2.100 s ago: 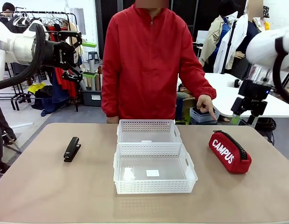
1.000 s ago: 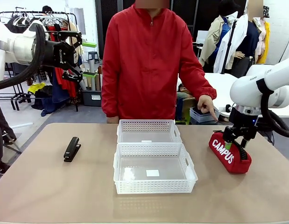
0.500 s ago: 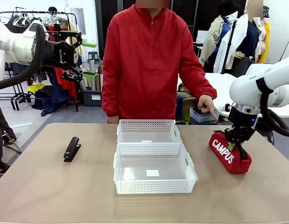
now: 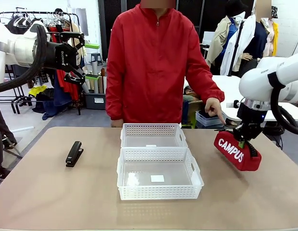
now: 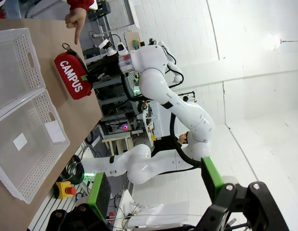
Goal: Distribute items into two baskets.
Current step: Pick up the Pencil pouch that the person points to.
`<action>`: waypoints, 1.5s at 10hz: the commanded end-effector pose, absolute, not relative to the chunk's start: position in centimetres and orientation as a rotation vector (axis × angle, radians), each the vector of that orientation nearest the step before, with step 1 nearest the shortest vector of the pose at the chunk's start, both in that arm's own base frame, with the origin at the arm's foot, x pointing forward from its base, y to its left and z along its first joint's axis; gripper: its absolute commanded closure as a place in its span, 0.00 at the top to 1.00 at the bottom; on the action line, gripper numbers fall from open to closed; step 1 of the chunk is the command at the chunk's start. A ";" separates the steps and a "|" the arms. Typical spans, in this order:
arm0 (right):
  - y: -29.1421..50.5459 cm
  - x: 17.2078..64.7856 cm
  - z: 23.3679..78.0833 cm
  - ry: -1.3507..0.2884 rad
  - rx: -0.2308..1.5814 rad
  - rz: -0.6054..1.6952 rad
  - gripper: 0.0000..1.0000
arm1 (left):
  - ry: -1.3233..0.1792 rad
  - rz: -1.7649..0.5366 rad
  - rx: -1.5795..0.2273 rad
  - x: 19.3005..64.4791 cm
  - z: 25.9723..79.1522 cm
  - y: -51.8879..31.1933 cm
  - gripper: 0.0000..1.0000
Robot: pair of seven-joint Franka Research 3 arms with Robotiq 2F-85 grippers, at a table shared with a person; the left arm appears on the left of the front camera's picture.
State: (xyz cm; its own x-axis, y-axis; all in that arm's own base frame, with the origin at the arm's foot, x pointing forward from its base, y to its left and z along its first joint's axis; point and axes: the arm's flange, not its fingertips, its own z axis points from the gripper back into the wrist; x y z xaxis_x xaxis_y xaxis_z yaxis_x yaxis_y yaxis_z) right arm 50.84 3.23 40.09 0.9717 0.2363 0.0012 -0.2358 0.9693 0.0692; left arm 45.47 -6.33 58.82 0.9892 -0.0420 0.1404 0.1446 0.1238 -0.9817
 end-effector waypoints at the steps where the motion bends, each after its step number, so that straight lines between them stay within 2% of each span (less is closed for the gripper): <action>1: 3.7 51.2 43.0 -0.006 0.084 0.213 0.00 | -0.083 -0.133 -1.443 45.4 58.9 -6.2 1.00; 5: 6.6 51.7 52.2 -0.037 0.213 0.172 0.00 | -0.083 -0.133 -1.443 45.4 58.9 -6.2 1.00; 10: 10.3 52.1 64.4 -0.116 0.109 0.123 0.00 | -0.083 -0.133 -1.443 45.4 58.9 -6.2 1.00; 15: 11.5 50.9 71.1 -0.161 0.045 0.089 0.00 | -0.083 -0.133 -1.443 45.4 58.9 -6.2 1.00</action>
State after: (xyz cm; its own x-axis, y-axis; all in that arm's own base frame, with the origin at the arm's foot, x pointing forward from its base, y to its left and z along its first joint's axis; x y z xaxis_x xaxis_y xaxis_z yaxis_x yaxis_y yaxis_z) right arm 50.55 10.85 70.22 0.9807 0.1129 0.1599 -0.1252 0.9897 0.0693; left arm 45.47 -6.33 58.81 0.9892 -0.0420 0.1402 0.1444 0.1239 -0.9817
